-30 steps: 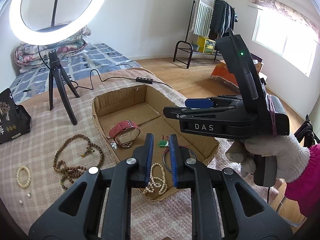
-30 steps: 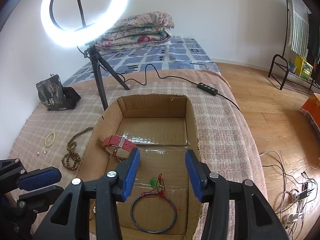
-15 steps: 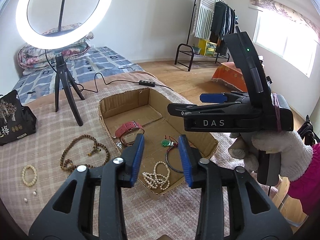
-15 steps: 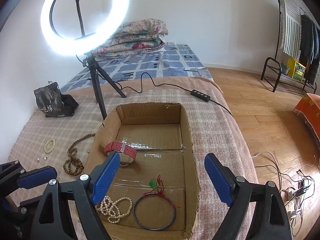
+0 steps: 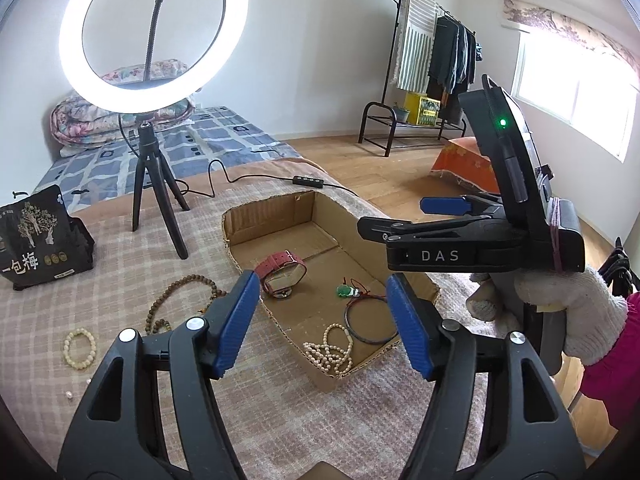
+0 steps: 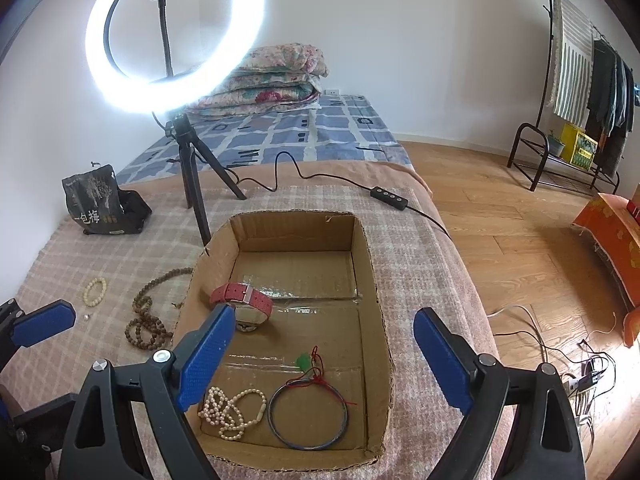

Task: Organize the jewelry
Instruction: 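Lift both open tools out of the box, then move the left tool to the cream bead bracelet while the right tool moves to the brown bead strand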

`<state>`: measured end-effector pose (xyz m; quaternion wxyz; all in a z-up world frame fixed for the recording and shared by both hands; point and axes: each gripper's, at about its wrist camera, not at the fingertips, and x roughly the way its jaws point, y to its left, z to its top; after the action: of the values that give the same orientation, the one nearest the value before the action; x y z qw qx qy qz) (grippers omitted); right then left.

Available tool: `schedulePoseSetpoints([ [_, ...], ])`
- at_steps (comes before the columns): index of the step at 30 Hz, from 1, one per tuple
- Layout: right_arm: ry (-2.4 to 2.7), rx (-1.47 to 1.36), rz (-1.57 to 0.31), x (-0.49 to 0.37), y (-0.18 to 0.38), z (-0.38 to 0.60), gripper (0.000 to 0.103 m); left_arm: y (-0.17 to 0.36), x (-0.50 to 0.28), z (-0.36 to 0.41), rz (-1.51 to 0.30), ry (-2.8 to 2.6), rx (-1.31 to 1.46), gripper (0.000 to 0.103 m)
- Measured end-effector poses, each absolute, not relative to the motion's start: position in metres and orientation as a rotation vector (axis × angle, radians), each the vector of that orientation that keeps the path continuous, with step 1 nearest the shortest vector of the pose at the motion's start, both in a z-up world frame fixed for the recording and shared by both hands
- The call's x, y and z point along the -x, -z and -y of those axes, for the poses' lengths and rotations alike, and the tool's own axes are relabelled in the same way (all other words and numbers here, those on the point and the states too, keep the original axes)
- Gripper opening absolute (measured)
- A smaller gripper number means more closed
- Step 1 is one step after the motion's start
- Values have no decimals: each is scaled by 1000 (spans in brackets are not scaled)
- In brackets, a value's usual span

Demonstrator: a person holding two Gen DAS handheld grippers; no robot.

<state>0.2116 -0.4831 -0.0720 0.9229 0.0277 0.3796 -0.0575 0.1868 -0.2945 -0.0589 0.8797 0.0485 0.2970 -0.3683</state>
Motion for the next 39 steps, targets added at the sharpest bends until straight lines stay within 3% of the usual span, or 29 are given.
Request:
schedulePoseSetpoints([
  [3,124,-53,-772,-209,69,479,92,59,-187,286,-614,755,-96,75],
  [8,133,-44,-755,-206,66,472,93,58,-188,269,-608,731,-97,76],
  [12,143,-47,-722,-201,61,465,103,59,-191,249,-616,707,-83,76],
  [29,-31,28,-701,-192,55,387,103,96,-222,112,-681,459,-81,76],
  [39,-179,57,-773,-205,87,330,103,116,-244,58,-727,378,-36,76],
])
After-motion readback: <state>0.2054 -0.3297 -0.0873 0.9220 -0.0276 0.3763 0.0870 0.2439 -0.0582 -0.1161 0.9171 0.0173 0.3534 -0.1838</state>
